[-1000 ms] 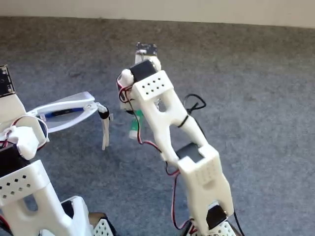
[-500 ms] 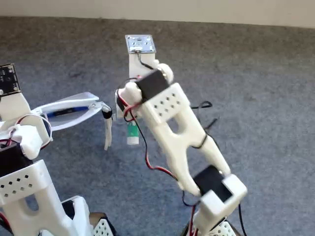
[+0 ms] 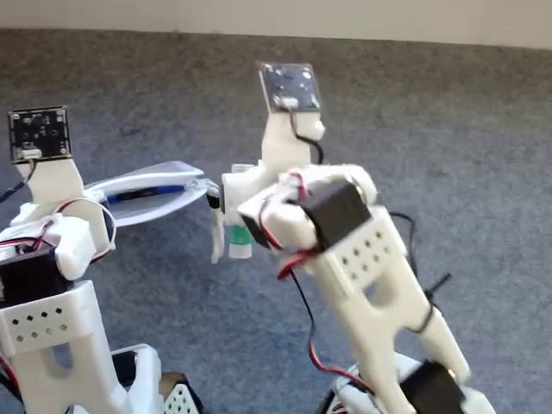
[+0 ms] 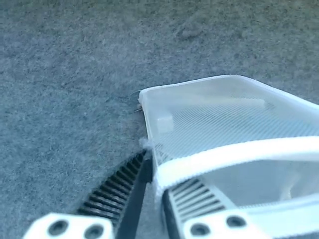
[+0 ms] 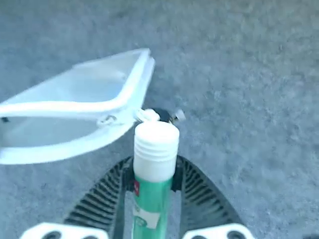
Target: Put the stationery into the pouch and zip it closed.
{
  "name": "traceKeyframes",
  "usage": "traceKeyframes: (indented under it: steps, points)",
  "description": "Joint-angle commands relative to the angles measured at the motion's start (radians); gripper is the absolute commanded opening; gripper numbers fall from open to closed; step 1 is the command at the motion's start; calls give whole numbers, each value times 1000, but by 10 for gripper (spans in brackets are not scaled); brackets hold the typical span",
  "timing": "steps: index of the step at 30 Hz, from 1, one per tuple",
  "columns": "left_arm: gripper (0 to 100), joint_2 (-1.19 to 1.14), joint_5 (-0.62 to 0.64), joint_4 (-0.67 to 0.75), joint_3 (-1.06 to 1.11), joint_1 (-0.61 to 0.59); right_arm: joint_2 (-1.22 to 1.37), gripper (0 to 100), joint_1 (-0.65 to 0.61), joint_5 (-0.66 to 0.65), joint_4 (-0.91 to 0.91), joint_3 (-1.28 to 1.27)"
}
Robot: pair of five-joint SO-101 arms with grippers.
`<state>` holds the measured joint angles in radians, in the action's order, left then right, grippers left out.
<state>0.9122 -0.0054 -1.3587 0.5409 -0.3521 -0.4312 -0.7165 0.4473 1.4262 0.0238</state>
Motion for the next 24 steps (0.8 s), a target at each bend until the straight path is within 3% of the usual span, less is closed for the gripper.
traceKeyframes:
  steps: [1, 10, 17, 24]
  points:
    - [11, 5, 9, -5, -64, 41, -199, 5, -13, -8, -249, -228]
    - [11, 4, 8, -5, -61, 81, -648, 5, -85, -20, -1001, -898]
    - [11, 2, 8, -5, -59, 81, -785, 5, -188, -299, -1587, -1251]
    - [11, 2, 6, 2, -41, 81, -785, 5, -196, -315, -1816, -1333]
